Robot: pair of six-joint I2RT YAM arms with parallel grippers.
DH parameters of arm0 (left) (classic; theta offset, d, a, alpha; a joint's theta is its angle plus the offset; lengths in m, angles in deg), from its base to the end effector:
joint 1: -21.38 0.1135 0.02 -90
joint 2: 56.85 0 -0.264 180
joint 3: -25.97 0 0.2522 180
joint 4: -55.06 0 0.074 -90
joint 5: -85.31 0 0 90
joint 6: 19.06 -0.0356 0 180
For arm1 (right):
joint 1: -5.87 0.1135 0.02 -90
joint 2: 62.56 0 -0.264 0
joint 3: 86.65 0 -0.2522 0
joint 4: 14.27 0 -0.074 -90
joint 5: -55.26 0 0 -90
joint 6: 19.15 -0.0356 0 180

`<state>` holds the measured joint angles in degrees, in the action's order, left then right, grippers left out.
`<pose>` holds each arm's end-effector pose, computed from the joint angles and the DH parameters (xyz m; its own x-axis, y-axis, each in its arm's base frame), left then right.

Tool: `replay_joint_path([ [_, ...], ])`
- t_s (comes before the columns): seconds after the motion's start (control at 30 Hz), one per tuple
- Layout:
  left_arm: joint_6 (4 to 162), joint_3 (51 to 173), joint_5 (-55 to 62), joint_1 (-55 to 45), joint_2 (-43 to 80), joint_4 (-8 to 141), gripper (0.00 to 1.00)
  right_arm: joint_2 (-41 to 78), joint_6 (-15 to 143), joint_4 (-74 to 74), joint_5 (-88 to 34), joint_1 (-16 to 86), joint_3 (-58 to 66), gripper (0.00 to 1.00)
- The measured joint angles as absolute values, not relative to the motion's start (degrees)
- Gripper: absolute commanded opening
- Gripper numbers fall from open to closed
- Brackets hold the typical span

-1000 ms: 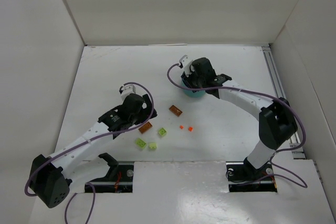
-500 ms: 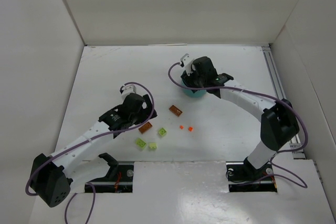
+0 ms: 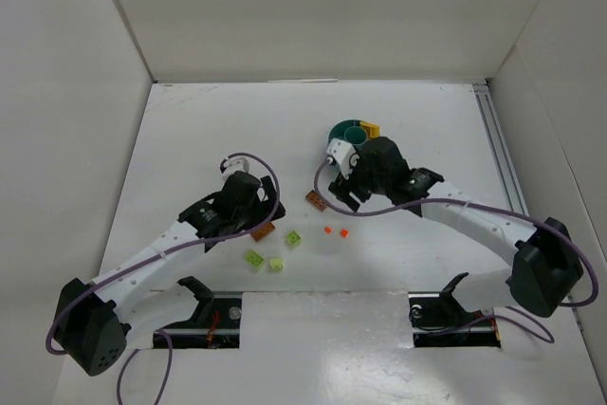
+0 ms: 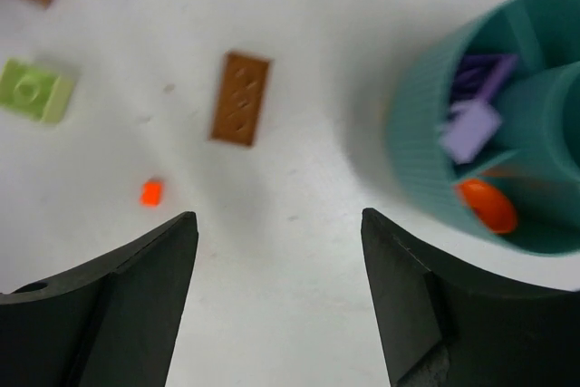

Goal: Sort the legos into containers by color

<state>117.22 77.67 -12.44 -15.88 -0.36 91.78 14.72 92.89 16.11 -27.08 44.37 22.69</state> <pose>0.1680 -0.1217 0.2401 -0.7400 -0.3368 -0.5821 -0.0222 0.8773 -0.4794 0.2316 0.1903 0.2762 -0.1738 -0.6134 -0.7704 -0.8258 0.5169 -0.2253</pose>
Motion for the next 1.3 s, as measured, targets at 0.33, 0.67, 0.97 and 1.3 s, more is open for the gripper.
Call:
replay_joint_path([
  [0.33,118.36,76.05,-10.84,-15.85,-1.72,90.82,0.99,14.7,89.19,17.03,-24.23,49.88,36.7,0.76],
  [0.67,118.18,75.96,-9.79,-15.83,-0.27,90.53,0.99,19.79,84.47,13.46,-25.57,54.51,38.34,0.67],
  [0.97,117.86,75.96,-9.66,-15.83,-0.34,90.51,0.99,20.66,79.32,11.06,-32.43,56.17,38.88,0.39],
  [1.3,117.75,75.96,-9.73,-15.83,-4.34,90.93,0.99,21.6,76.39,7.19,-35.42,57.35,40.37,0.28],
])
